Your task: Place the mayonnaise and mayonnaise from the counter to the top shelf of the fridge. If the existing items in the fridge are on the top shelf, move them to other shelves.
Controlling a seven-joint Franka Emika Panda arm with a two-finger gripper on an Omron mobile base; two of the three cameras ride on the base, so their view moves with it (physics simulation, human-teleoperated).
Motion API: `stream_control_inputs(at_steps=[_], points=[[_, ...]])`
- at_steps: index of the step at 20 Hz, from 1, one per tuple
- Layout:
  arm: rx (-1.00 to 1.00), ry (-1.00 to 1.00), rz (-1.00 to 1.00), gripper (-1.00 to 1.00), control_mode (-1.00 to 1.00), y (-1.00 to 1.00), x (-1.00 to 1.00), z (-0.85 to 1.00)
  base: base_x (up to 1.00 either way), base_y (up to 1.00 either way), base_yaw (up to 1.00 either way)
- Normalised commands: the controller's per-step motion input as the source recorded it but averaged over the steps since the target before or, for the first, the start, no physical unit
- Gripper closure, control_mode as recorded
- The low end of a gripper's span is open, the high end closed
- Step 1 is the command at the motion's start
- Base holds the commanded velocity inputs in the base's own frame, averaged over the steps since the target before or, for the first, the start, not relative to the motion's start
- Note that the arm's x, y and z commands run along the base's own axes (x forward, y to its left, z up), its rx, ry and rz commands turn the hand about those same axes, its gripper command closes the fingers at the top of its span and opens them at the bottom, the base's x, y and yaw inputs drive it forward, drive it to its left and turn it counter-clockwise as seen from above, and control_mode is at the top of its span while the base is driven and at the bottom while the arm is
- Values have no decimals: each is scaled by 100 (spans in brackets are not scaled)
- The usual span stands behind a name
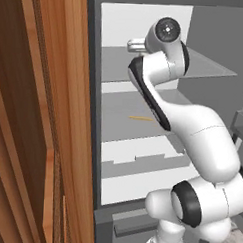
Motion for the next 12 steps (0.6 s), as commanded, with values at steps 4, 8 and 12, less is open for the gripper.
stream_control_inputs(at_steps=[4,8,12], points=[[0,1,3,100,-100,6,48,-10,0,0,0],[0,0,4,100,-100,1,41,-32,0,0,0],[0,0,3,100,-100,2,46,-28,0,0,0]])
